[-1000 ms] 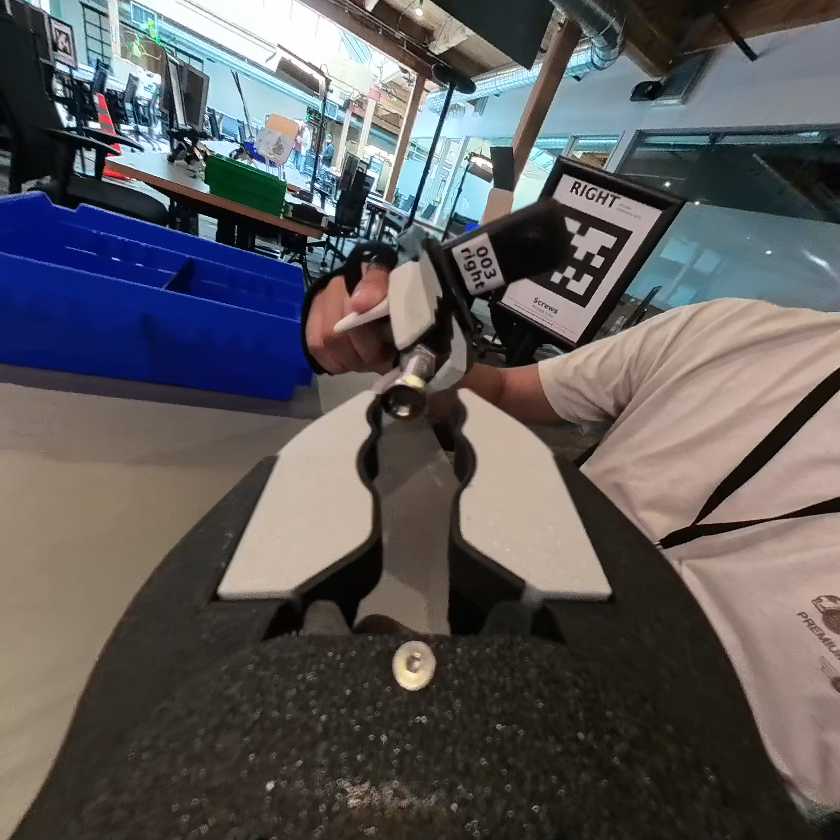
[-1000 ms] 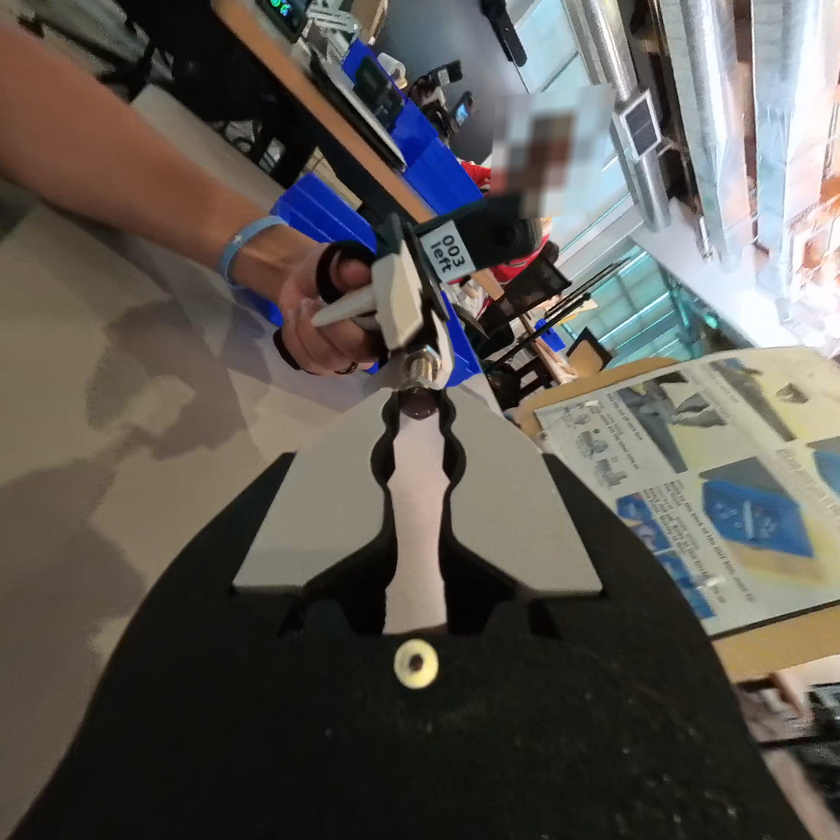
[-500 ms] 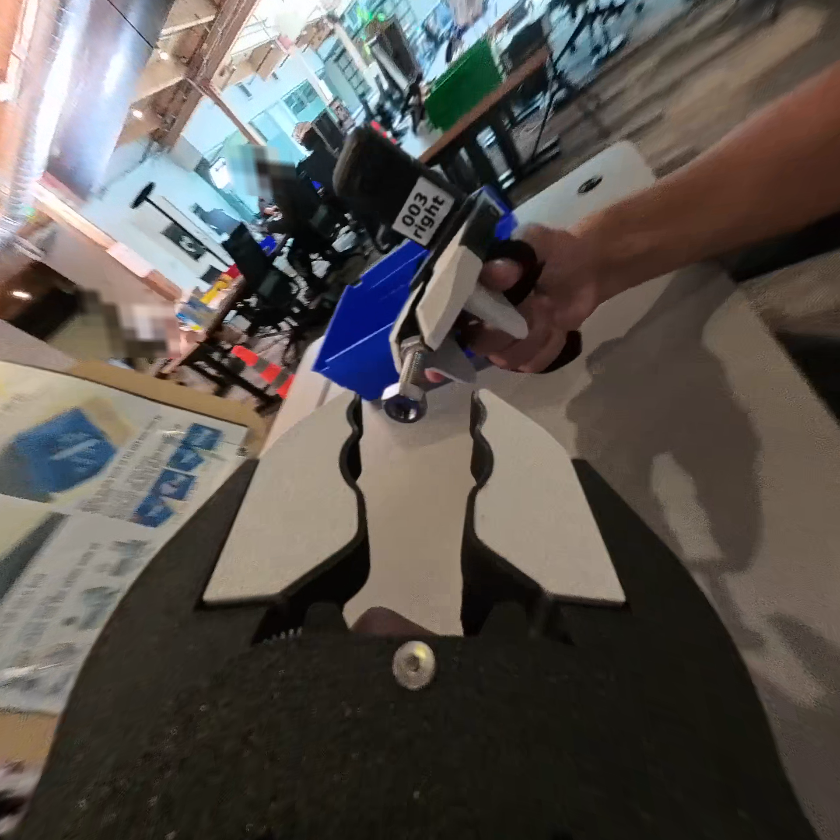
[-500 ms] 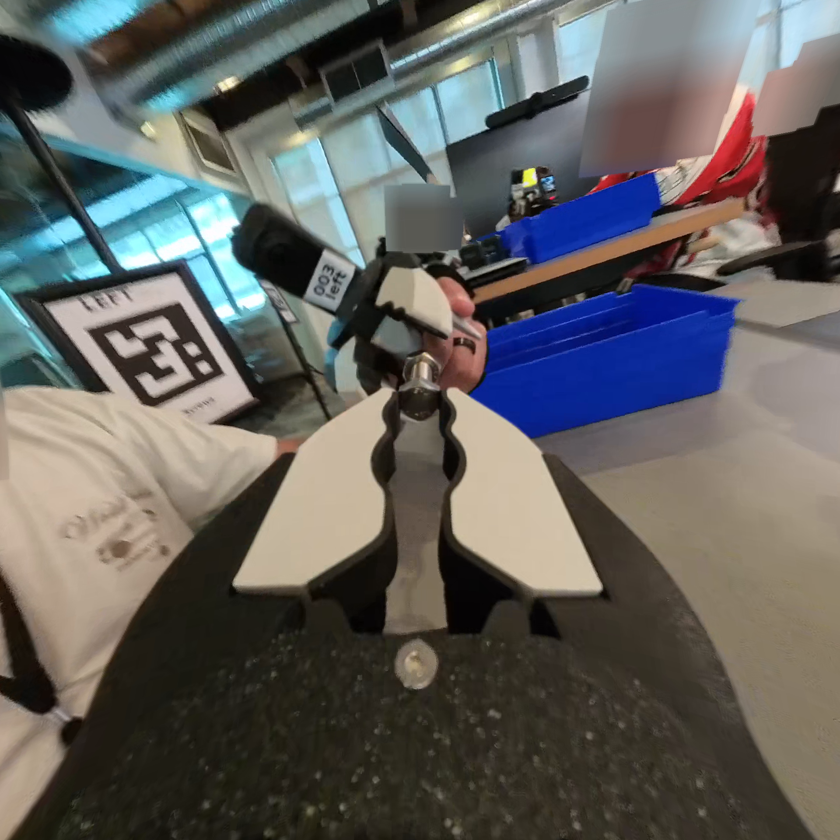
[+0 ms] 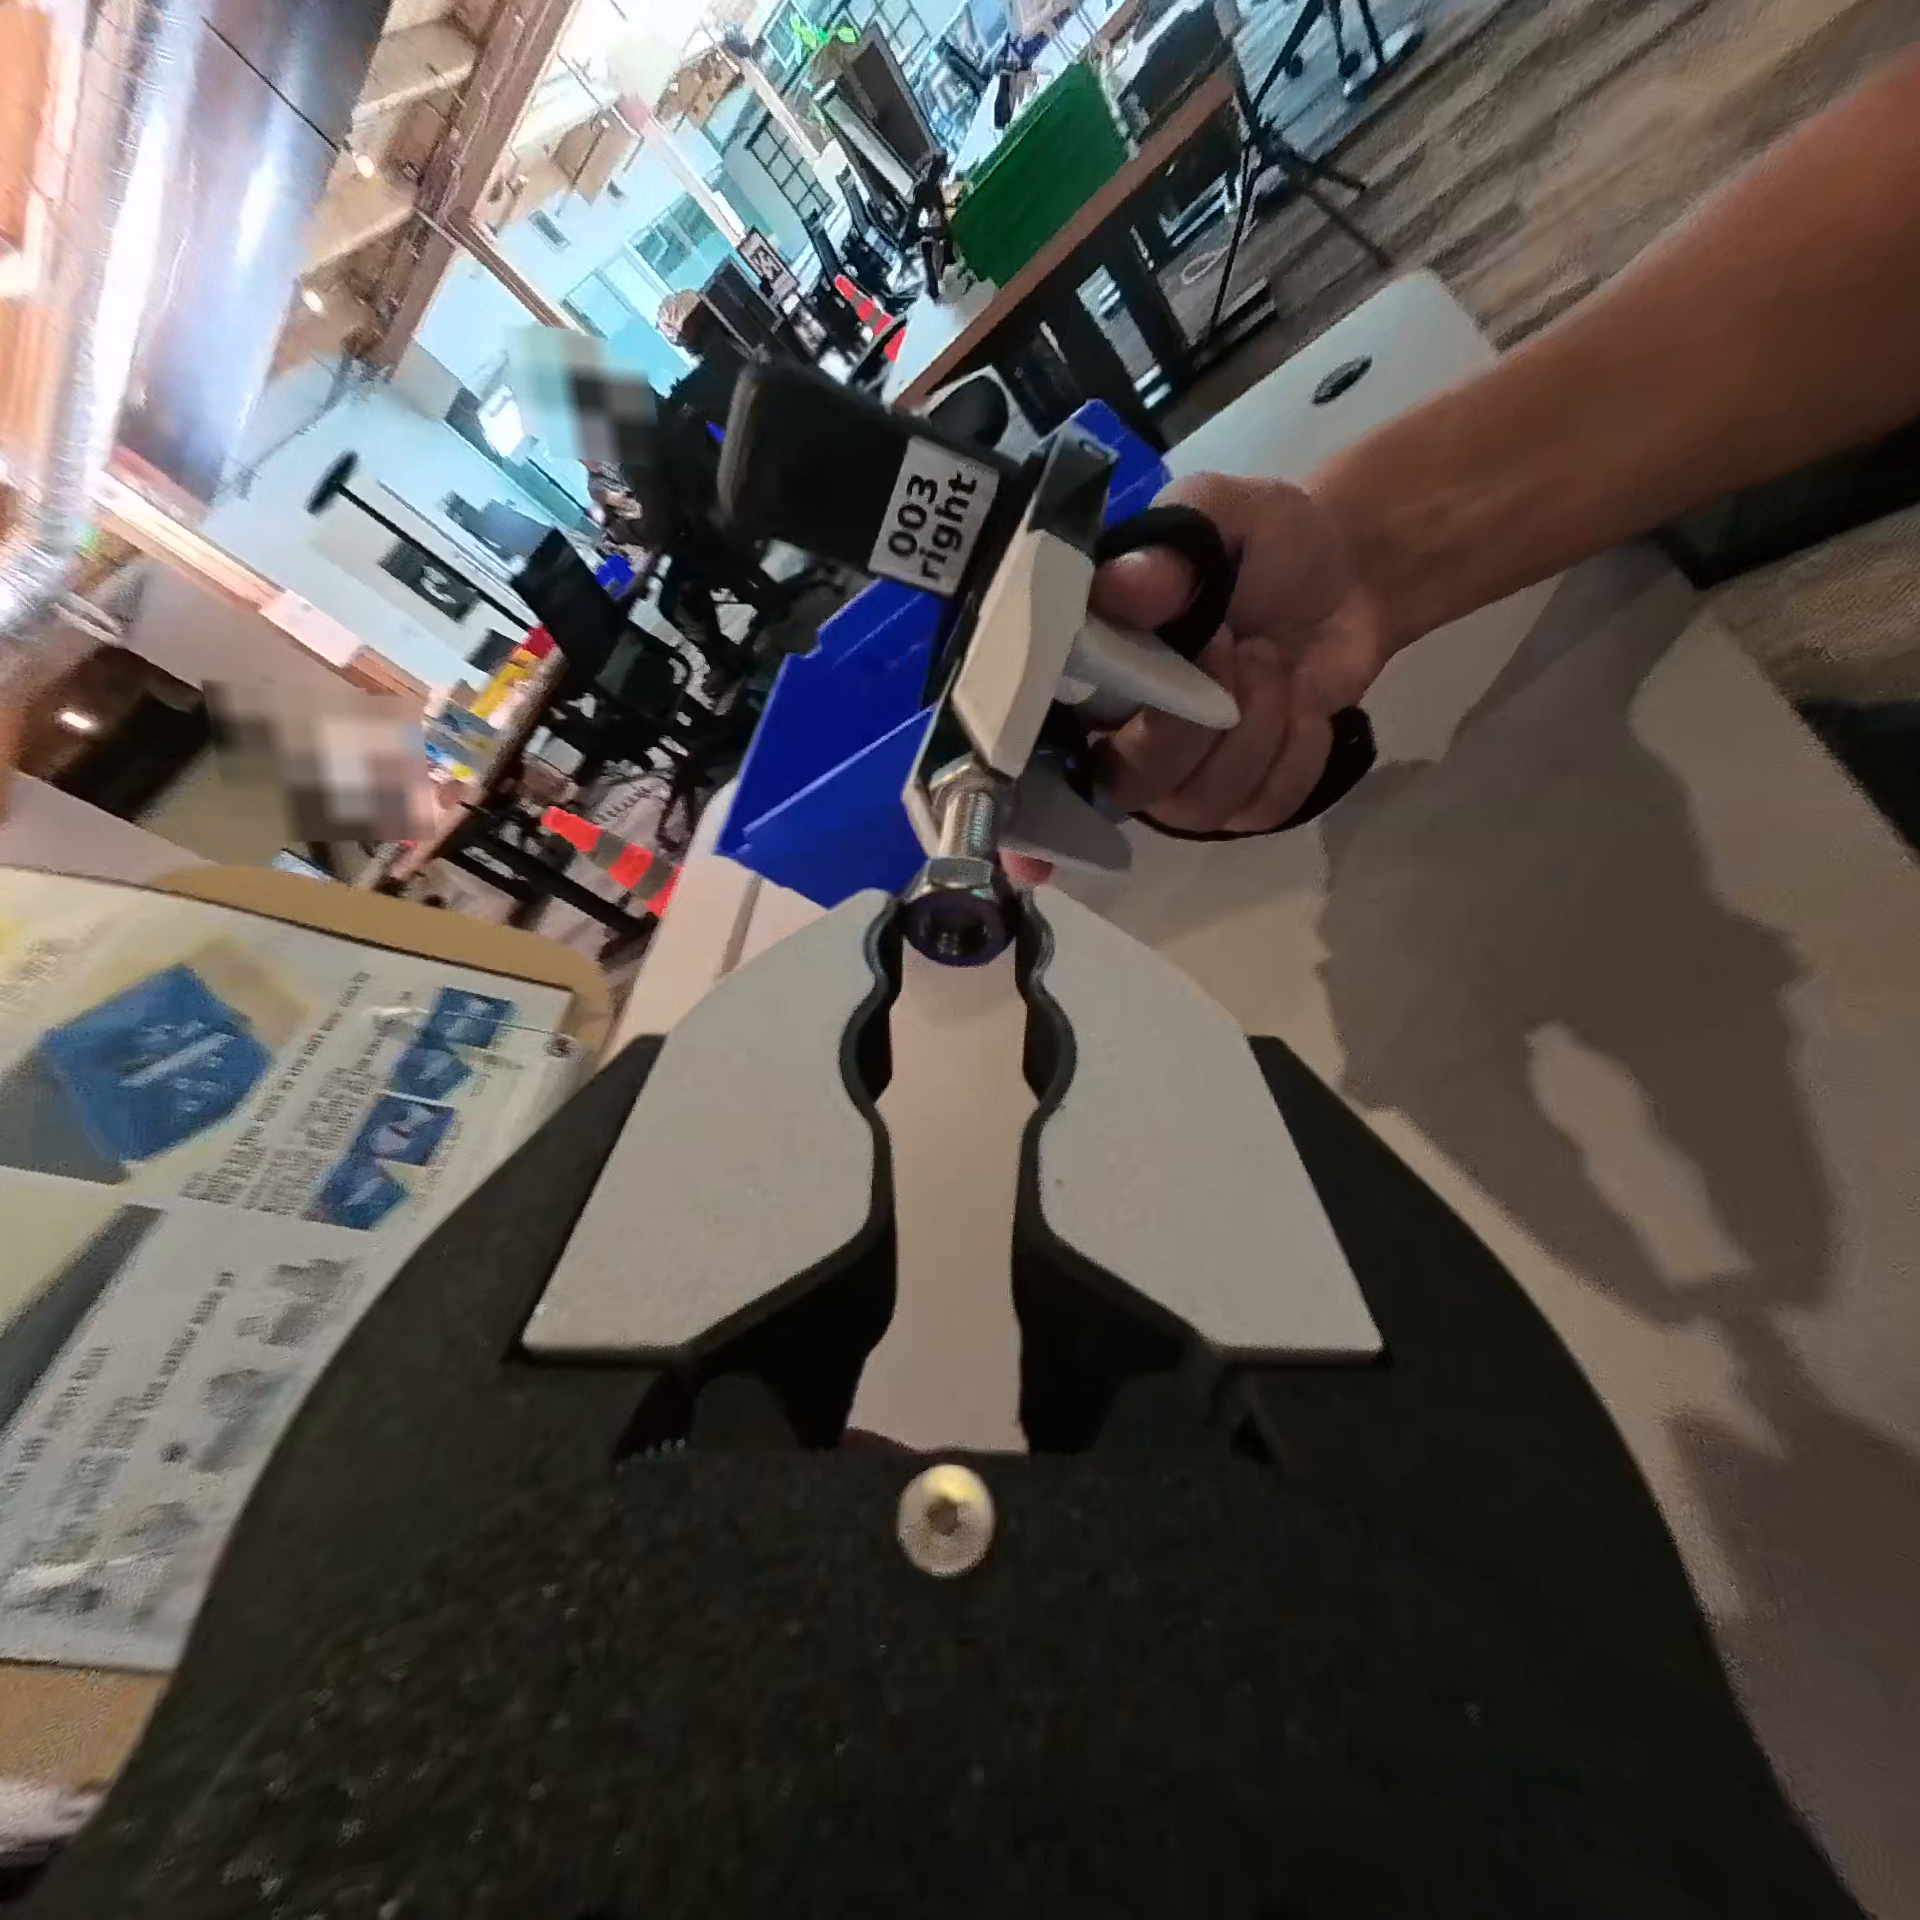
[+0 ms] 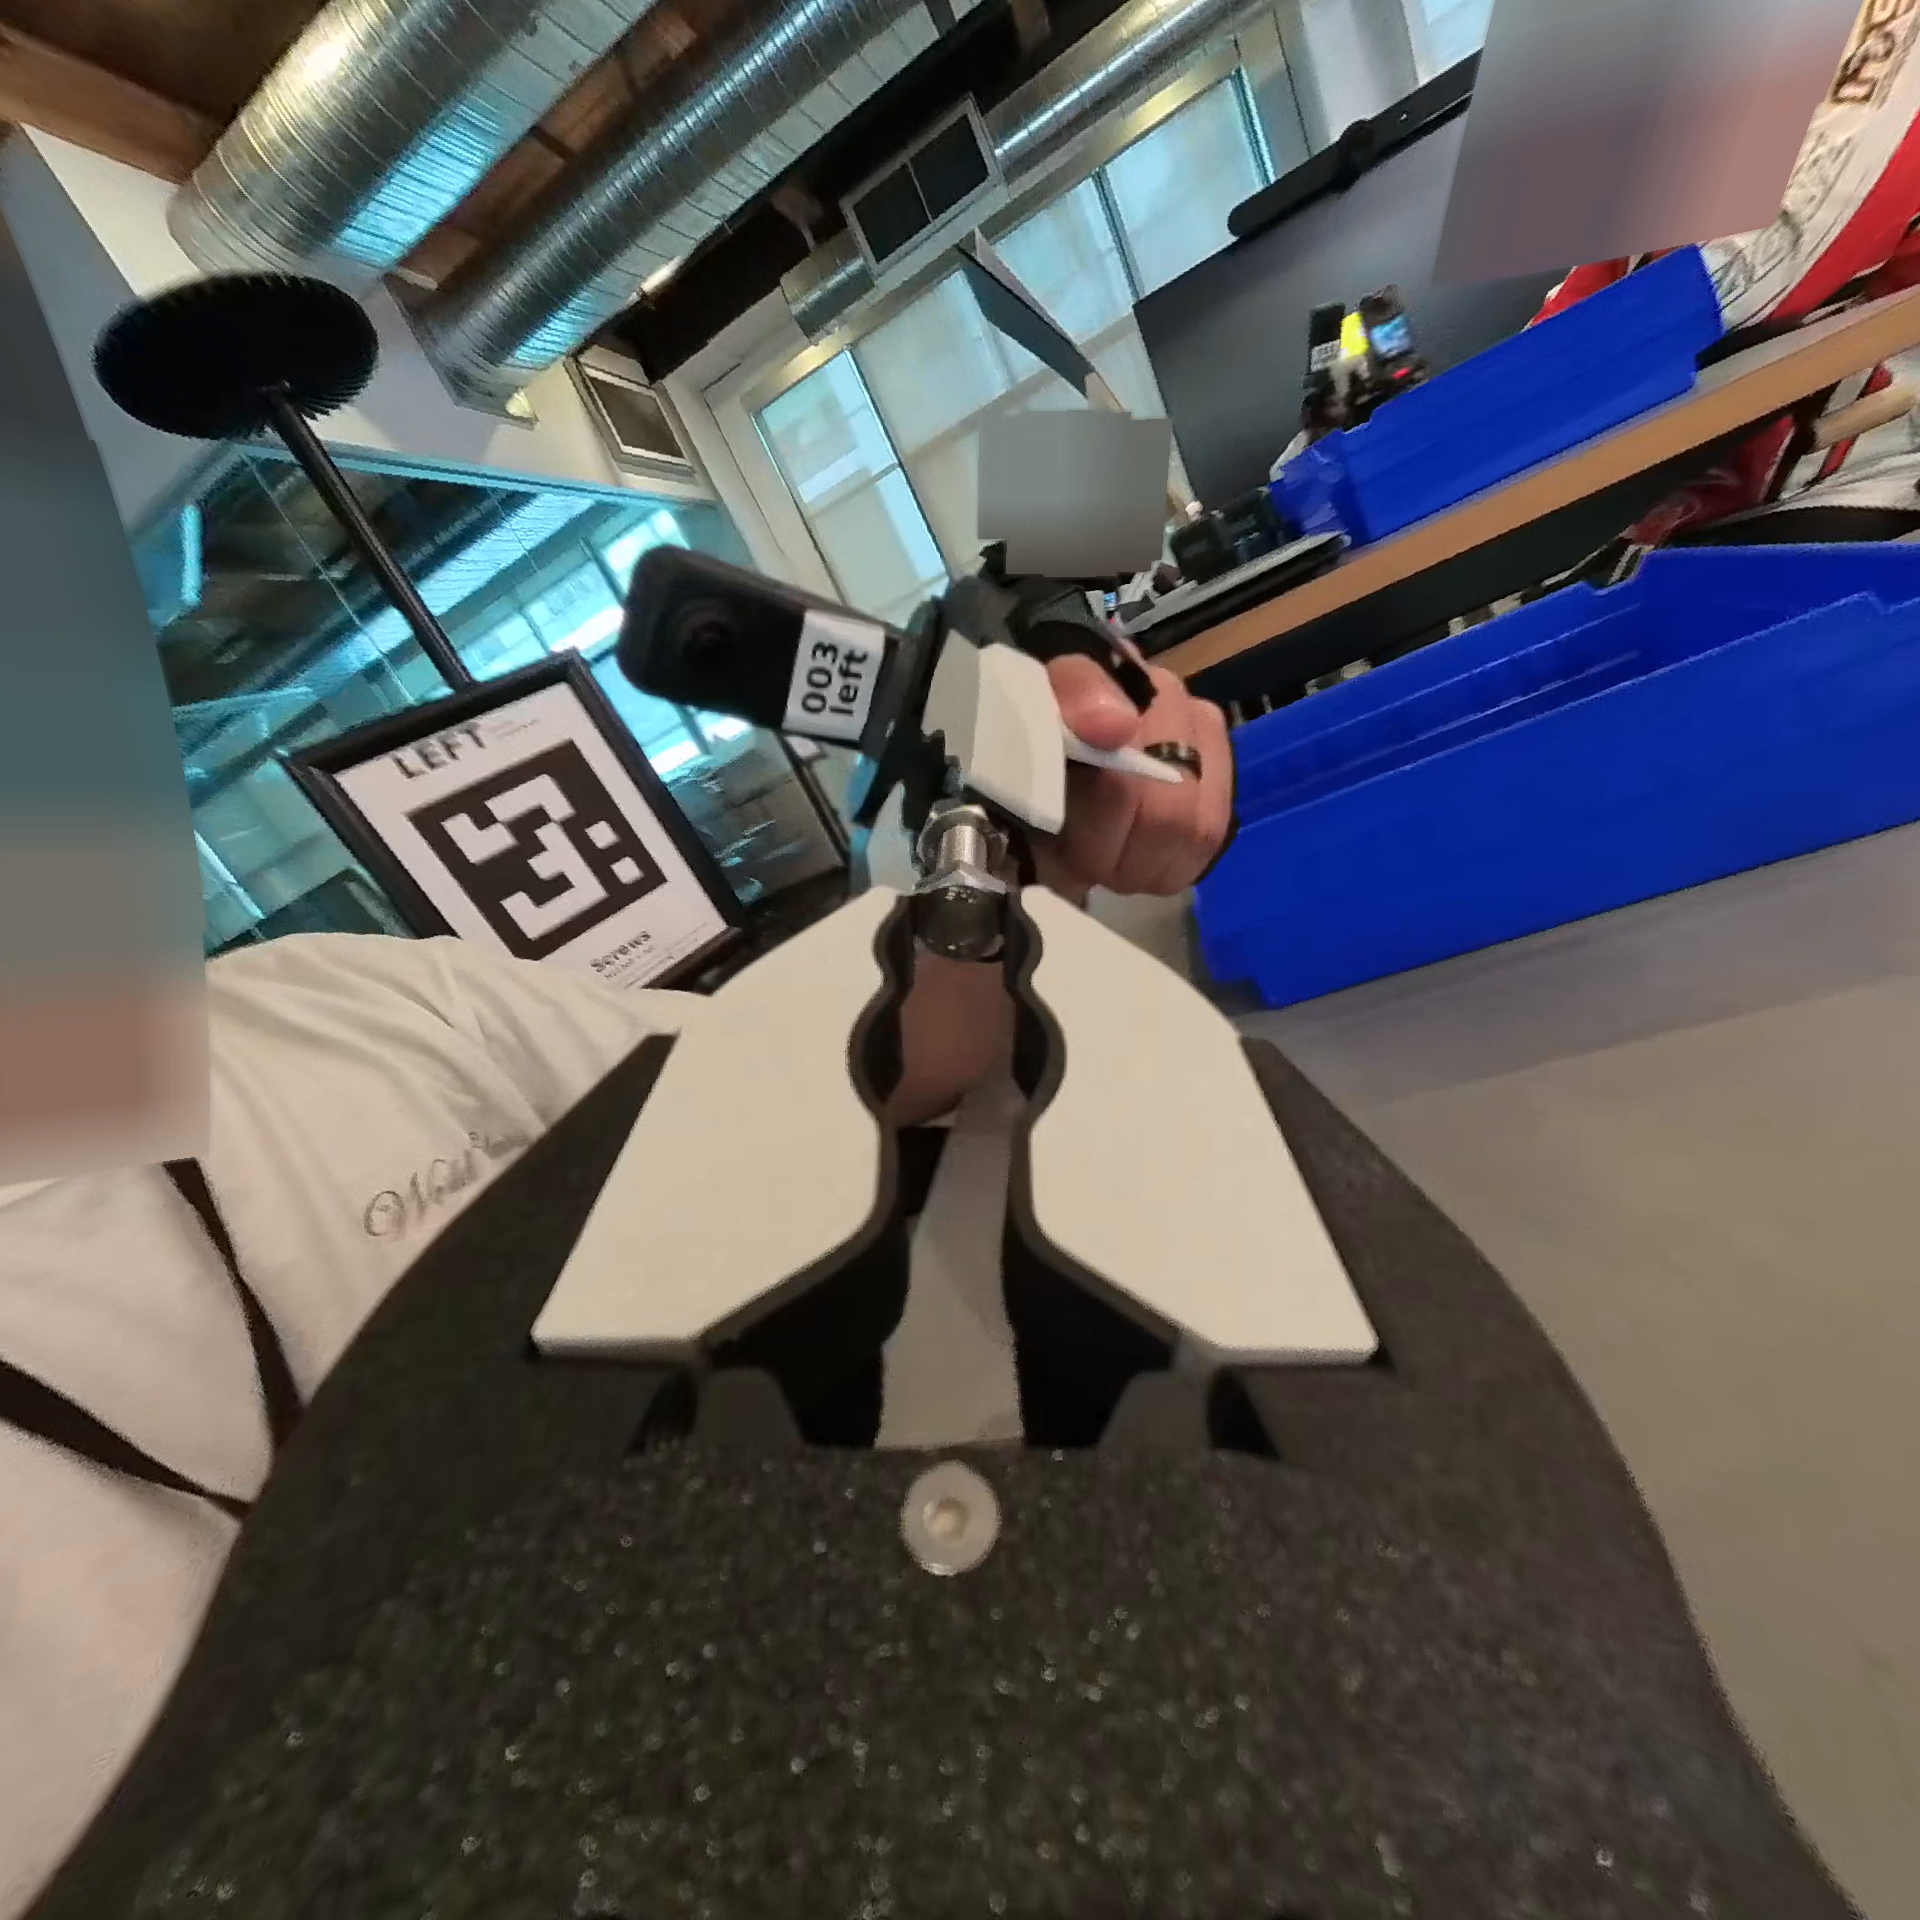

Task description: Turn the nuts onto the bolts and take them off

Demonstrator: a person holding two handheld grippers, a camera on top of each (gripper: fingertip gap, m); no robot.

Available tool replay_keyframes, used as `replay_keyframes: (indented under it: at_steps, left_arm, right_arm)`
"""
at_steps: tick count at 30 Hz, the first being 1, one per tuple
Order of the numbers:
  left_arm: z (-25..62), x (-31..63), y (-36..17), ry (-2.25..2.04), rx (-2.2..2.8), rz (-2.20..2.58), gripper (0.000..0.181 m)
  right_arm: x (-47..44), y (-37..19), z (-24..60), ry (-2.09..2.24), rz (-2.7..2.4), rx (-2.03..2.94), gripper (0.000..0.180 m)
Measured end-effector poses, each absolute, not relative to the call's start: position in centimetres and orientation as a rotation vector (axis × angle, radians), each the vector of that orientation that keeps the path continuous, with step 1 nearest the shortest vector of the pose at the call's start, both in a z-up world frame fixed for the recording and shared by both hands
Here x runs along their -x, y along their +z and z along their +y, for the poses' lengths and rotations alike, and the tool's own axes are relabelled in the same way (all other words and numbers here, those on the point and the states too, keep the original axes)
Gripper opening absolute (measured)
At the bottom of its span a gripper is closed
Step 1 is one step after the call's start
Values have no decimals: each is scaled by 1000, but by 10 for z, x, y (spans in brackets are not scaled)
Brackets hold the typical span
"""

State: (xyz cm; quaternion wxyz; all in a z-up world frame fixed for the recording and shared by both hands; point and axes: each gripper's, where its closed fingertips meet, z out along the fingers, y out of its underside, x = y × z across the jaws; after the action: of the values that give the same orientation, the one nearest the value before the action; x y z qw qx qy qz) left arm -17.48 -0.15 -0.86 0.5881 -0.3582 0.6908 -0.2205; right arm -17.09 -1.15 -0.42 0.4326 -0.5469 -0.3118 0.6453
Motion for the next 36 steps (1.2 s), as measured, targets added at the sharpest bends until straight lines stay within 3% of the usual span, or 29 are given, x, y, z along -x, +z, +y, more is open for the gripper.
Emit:
replay_keyframes:
  at_steps: [16, 22, 28, 30, 36]
  left_arm:
    - [-11, 159, -17, -2052, 1514, 1227, 19]
    - [-20, 162, -28, -2304, 1655, 1143, 20]
    - [-15, 168, -33, -2252, 1581, 1200, 20]
    - [-11, 170, -31, -2203, 1544, 1210, 29]
    - [9, 174, -49, -1460, 1398, 1411, 47]
  right_arm:
    - [151, -12, -5, 651, -1225, 1222, 16]
    - [154, -24, -13, 379, -1381, 1083, 16]
    - [158, -30, -7, 487, -1331, 1150, 16]
    - [156, -27, -4, 567, -1278, 1175, 16]
    - [145, -18, 4, 917, -1068, 1270, 16]
